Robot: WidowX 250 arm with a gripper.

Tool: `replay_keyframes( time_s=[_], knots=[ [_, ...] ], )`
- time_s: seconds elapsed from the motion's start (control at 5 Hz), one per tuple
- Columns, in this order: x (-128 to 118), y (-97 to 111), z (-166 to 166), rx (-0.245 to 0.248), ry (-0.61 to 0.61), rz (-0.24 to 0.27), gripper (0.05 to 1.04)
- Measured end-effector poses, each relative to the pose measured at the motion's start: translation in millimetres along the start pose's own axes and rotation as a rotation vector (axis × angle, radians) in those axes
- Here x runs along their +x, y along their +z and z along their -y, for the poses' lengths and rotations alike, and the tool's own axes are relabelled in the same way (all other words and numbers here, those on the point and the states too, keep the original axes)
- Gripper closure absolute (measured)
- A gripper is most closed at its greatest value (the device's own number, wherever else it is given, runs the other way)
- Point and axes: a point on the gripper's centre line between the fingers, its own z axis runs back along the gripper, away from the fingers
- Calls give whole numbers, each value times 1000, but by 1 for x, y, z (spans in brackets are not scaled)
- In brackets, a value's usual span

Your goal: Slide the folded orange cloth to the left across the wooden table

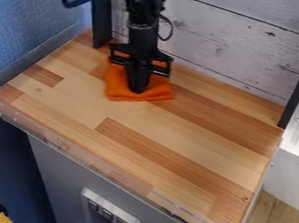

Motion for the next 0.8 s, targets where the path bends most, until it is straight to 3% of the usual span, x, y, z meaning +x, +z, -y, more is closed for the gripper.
replay_keyframes(
  time_s=[0.8],
  knots=[
    [-15,0,-65,-14,-139,31,1021]
  ],
)
